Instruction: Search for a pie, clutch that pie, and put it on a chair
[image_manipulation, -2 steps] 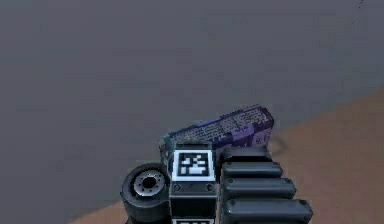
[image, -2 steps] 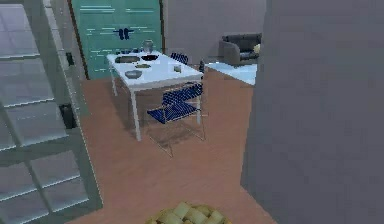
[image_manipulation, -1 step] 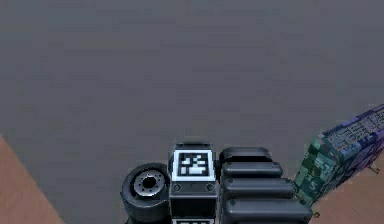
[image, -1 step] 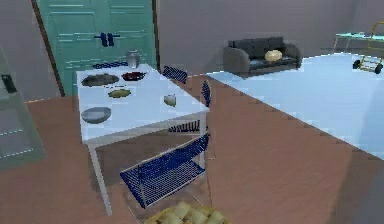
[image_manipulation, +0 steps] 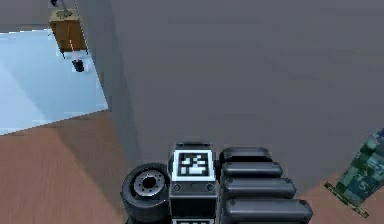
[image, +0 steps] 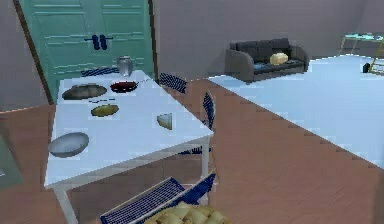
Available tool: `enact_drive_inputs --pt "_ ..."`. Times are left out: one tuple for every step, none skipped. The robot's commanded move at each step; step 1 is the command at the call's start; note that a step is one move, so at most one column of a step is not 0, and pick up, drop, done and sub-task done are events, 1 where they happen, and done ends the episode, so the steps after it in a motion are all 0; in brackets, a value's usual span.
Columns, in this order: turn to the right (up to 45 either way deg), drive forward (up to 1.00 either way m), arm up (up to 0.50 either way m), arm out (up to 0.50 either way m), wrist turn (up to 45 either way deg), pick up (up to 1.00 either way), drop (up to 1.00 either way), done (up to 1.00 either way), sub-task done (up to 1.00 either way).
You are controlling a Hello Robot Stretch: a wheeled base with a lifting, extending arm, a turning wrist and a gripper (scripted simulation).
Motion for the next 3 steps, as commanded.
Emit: enact_drive_inputs --pt "45.0 0.00 0.00 0.00 0.0 0.00 0.00 0.00 0.00" --pt "9.0 0.00 0.00 0.00 0.0 0.00 0.00 0.00 0.00" --pt "-45.0 0.00 0.00 0.00 0.0 0.00 0.00 0.00 0.00"
